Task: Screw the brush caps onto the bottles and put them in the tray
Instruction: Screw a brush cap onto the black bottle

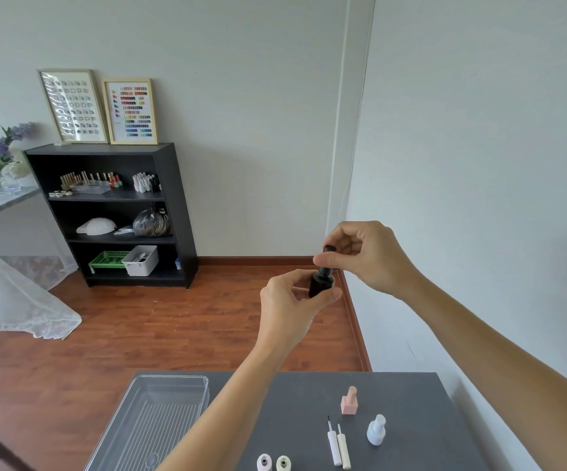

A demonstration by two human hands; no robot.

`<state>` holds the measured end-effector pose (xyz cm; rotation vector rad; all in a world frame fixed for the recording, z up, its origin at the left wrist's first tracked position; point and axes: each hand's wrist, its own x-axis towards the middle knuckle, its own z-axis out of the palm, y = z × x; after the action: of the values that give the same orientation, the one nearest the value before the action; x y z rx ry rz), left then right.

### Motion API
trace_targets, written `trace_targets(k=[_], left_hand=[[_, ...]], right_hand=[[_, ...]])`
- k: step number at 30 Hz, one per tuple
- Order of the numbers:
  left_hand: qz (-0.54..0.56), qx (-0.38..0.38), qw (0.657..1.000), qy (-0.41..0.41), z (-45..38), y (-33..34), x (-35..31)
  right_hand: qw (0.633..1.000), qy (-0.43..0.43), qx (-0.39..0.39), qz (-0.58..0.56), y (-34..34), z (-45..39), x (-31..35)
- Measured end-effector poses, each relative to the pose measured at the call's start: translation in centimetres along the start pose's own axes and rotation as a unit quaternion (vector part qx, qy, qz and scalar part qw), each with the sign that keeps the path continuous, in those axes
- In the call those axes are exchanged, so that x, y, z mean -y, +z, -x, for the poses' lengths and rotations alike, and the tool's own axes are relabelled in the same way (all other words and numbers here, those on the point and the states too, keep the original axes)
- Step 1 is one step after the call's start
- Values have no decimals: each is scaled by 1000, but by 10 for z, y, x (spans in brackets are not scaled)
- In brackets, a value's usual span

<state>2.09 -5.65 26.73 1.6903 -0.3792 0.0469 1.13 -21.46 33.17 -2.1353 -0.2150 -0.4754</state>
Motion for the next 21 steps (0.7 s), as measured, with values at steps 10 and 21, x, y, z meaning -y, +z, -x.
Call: trace_targets(k=[10,21], left_hand=[[4,-1,1000,-10,-1,2,3],[-1,7,1000,-12,-2,10,6]], right_hand=[[995,-4,99,-13,-2,4,-12],[996,39,-30,75,5,6,-16]])
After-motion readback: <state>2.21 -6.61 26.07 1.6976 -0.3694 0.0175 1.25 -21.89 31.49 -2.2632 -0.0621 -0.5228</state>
